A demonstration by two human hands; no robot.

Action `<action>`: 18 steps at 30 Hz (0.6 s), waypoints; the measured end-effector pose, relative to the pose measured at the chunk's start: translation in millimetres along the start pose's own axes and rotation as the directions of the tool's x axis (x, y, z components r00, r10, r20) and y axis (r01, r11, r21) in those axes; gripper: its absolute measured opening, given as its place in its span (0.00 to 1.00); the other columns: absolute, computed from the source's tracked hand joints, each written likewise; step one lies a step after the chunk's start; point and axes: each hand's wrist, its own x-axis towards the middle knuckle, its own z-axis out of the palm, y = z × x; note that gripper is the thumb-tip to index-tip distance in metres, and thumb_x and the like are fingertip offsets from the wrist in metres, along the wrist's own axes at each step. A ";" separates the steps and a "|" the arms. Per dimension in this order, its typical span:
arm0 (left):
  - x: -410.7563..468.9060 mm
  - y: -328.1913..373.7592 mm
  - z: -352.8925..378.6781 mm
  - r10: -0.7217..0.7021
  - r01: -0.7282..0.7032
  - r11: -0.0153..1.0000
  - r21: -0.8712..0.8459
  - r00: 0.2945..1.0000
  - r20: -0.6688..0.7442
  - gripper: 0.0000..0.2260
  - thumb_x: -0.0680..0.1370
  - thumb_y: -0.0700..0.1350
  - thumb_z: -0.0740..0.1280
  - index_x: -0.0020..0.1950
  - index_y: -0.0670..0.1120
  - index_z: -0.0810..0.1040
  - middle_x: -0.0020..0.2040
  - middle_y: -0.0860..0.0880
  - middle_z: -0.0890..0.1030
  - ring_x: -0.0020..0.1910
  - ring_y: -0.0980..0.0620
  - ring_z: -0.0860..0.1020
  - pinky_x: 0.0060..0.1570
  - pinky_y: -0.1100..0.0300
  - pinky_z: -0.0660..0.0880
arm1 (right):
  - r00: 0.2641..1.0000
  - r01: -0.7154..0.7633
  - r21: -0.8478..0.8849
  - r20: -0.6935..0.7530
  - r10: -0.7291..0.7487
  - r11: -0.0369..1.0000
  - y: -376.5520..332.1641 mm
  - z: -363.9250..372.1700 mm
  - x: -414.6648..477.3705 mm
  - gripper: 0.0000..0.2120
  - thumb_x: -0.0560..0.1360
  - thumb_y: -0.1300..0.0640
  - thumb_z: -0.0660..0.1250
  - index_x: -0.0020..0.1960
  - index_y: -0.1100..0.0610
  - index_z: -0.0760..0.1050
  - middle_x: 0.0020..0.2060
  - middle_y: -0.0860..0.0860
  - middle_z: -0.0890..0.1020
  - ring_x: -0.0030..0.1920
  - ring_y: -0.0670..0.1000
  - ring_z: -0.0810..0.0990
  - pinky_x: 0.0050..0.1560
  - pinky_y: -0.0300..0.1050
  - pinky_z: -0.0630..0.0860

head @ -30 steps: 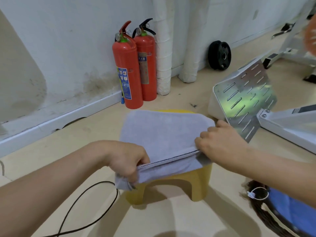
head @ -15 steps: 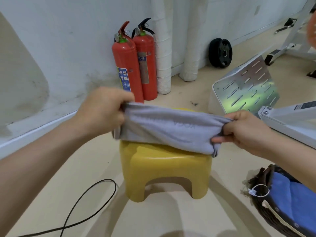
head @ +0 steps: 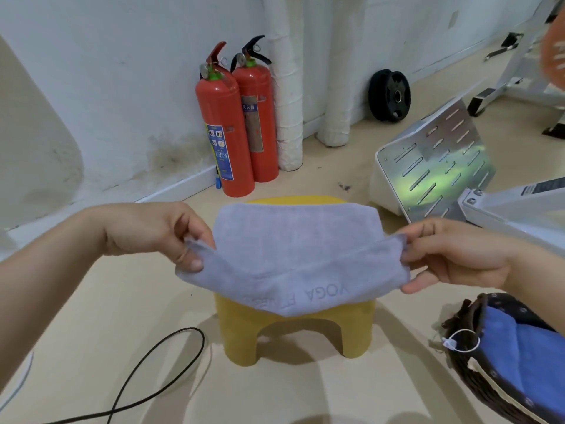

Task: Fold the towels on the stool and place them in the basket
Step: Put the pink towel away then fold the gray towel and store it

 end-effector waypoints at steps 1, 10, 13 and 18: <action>4.6 -3.9 -1.0 0.030 -0.035 0.996 -0.079 0.998 -0.057 0.16 0.60 0.51 0.80 0.42 0.43 0.84 0.38 0.47 0.83 0.38 0.54 0.80 0.39 0.65 0.76 | 0.999 0.015 0.048 -0.043 -0.013 0.999 0.4 2.5 3.0 0.05 0.69 0.69 0.67 0.44 0.65 0.79 0.38 0.59 0.79 0.36 0.53 0.80 0.36 0.50 0.82; 73.9 -21.3 9.0 -0.173 -0.162 0.905 -0.394 0.707 -0.686 0.05 0.79 0.45 0.66 0.53 0.48 0.78 0.49 0.48 0.84 0.45 0.50 0.81 0.42 0.57 0.76 | 0.834 0.119 -0.069 -0.534 -0.138 0.990 -5.3 4.3 44.5 0.11 0.78 0.65 0.57 0.45 0.57 0.78 0.37 0.53 0.78 0.37 0.53 0.76 0.29 0.44 0.80; 95.1 -24.9 7.0 -0.096 -0.053 0.987 -0.150 0.556 -0.825 0.02 0.79 0.47 0.66 0.49 0.50 0.75 0.45 0.51 0.80 0.45 0.49 0.78 0.43 0.56 0.71 | 0.762 0.068 -0.202 -0.621 -0.181 0.977 -9.8 -1.6 64.7 0.12 0.76 0.65 0.55 0.45 0.57 0.76 0.37 0.54 0.75 0.34 0.55 0.74 0.27 0.43 0.77; 117.2 -28.2 6.4 0.038 0.166 0.977 0.131 0.473 -0.880 0.06 0.78 0.49 0.64 0.49 0.47 0.72 0.42 0.51 0.76 0.44 0.47 0.73 0.41 0.56 0.64 | 0.659 -0.067 -0.530 -0.660 -0.362 0.845 -8.5 -13.9 92.2 0.10 0.74 0.63 0.54 0.45 0.59 0.74 0.36 0.58 0.78 0.32 0.60 0.77 0.31 0.54 0.79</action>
